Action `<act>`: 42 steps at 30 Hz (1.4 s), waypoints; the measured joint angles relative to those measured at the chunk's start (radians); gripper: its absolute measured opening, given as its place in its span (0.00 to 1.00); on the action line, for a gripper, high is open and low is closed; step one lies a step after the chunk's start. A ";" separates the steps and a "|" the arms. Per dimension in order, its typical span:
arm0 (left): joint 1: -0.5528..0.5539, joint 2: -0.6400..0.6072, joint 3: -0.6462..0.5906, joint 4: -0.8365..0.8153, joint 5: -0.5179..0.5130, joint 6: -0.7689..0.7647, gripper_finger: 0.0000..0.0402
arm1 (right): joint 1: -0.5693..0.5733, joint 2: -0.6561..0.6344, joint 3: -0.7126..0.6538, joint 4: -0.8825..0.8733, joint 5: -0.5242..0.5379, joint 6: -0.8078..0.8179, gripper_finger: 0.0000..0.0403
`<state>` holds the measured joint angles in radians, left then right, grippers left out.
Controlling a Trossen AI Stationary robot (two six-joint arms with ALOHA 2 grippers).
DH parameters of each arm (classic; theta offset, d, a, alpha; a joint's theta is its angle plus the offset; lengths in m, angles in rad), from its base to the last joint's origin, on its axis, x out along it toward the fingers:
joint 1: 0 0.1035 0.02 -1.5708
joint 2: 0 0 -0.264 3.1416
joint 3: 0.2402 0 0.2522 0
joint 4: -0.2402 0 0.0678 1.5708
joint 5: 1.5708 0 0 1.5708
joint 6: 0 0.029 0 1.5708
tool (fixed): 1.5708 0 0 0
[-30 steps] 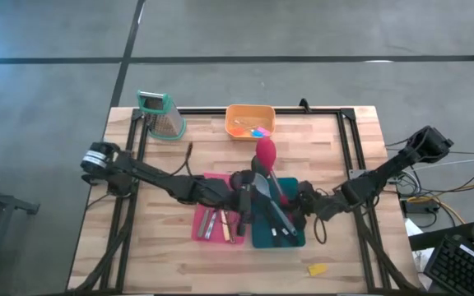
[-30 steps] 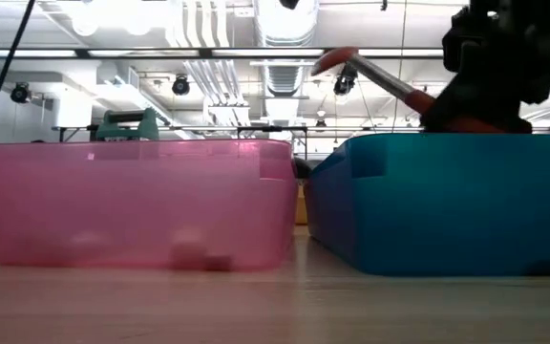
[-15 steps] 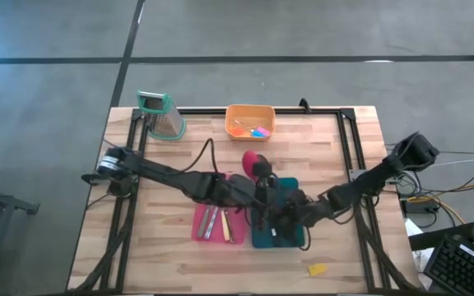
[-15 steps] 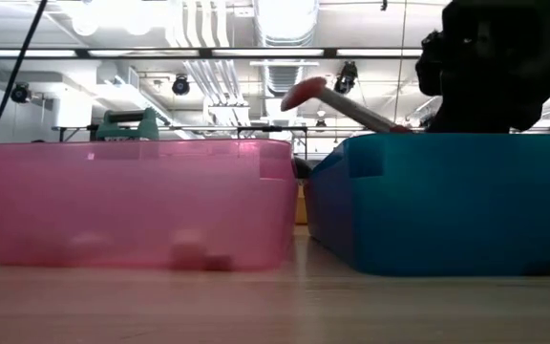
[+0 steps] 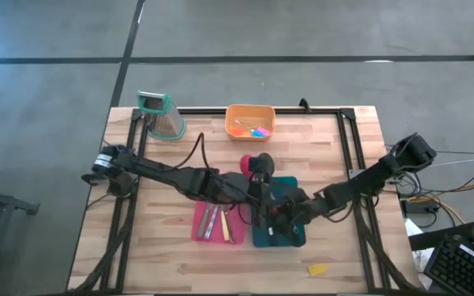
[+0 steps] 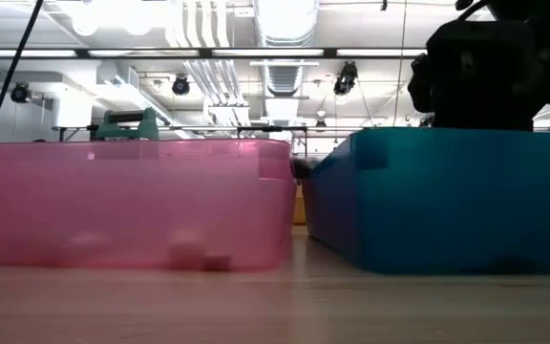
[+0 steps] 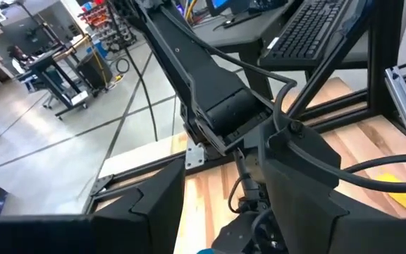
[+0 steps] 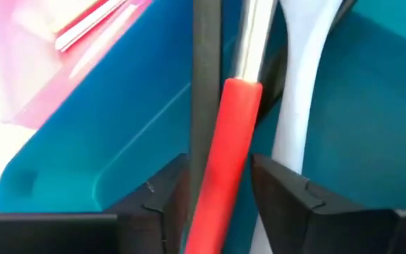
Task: Pick & Place Kitchen Items
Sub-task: Put the orange spoon into the blue bin, then put the yellow spatula into the yellow bin
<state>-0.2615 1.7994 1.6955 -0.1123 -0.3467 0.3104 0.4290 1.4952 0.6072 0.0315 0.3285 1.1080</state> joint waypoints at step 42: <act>-0.328 -0.261 -0.558 -0.645 -0.433 -0.828 0.50 | 0.179 -0.217 0.257 0.009 0.014 -0.772 0.11</act>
<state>-0.5893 1.5388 1.1370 -0.7576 -0.7799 -0.5176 0.6084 1.2781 0.8644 0.0406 0.3423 0.3363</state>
